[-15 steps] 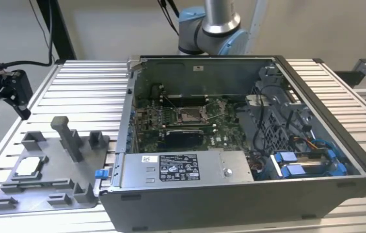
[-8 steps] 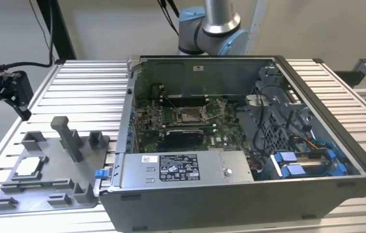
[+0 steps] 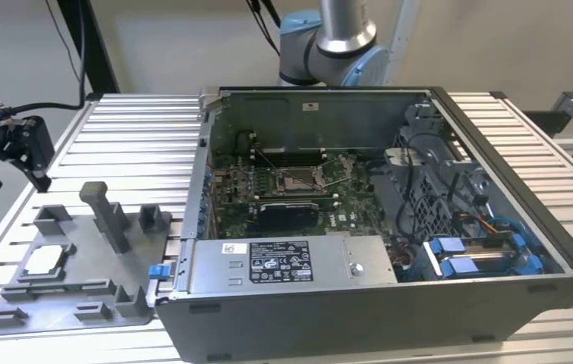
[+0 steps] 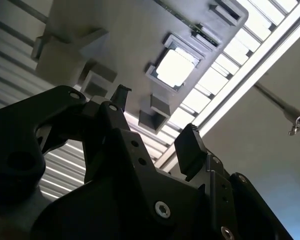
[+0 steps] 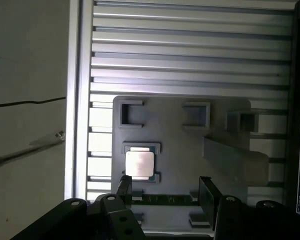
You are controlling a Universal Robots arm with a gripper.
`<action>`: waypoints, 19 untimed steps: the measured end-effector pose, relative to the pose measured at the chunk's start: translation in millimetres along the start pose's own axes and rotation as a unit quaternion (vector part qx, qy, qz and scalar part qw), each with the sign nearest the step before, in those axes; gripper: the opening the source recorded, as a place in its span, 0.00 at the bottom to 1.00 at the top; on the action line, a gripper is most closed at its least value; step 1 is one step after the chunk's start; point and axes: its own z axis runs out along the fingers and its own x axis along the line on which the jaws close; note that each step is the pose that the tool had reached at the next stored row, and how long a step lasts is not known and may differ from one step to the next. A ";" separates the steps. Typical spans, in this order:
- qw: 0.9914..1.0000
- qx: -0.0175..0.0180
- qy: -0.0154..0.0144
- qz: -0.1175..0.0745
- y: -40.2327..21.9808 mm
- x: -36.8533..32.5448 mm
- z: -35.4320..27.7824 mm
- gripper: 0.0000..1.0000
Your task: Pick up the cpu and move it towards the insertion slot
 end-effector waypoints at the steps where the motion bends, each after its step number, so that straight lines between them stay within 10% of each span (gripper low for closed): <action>1: 1.000 0.000 0.000 0.000 0.0 0.0 0.7 1.00; 19: 1.000 0.000 0.000 0.000 -0.8 0.6 19.8 1.00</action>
